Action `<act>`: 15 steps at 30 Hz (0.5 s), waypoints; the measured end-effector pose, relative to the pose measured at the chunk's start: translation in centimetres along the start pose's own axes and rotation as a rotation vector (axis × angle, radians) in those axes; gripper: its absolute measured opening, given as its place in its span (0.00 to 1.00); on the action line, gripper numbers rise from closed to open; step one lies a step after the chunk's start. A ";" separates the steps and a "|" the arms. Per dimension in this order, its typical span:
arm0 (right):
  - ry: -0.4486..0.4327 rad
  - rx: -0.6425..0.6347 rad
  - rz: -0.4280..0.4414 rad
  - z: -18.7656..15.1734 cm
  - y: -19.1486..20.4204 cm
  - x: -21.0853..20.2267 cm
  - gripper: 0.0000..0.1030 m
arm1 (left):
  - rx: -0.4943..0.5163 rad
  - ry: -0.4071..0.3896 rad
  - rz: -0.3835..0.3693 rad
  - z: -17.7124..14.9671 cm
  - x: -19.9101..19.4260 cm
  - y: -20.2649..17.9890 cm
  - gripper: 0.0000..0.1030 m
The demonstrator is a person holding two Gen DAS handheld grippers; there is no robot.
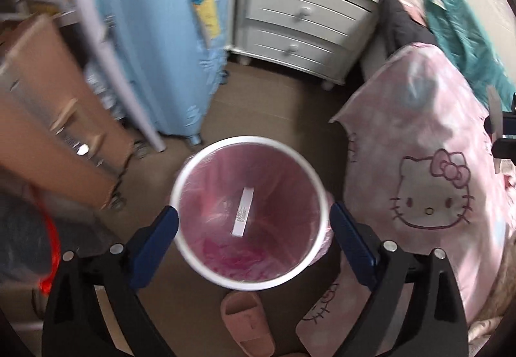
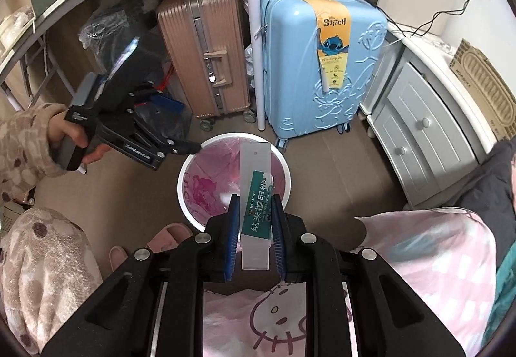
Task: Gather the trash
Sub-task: 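Carry the white box and packet over the wastebasket with both tools, then open both tools to drop the box and packet into the wastebasket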
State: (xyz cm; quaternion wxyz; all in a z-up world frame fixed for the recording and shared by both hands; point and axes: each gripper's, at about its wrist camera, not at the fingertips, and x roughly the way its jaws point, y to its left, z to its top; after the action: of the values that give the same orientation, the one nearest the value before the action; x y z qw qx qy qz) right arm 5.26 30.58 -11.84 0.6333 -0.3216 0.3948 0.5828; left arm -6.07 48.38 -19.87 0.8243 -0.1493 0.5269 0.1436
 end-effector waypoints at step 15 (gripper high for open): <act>0.084 0.027 0.089 4.0 5.4 10.6 0.18 | -0.198 -0.026 0.302 -5.9 -12.3 2.3 0.95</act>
State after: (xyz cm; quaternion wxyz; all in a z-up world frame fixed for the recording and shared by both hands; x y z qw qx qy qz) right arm 0.51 39.81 -18.90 0.5941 -0.3193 0.4427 0.5909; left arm -16.87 47.18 -11.23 0.7812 -0.1472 0.5161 0.3189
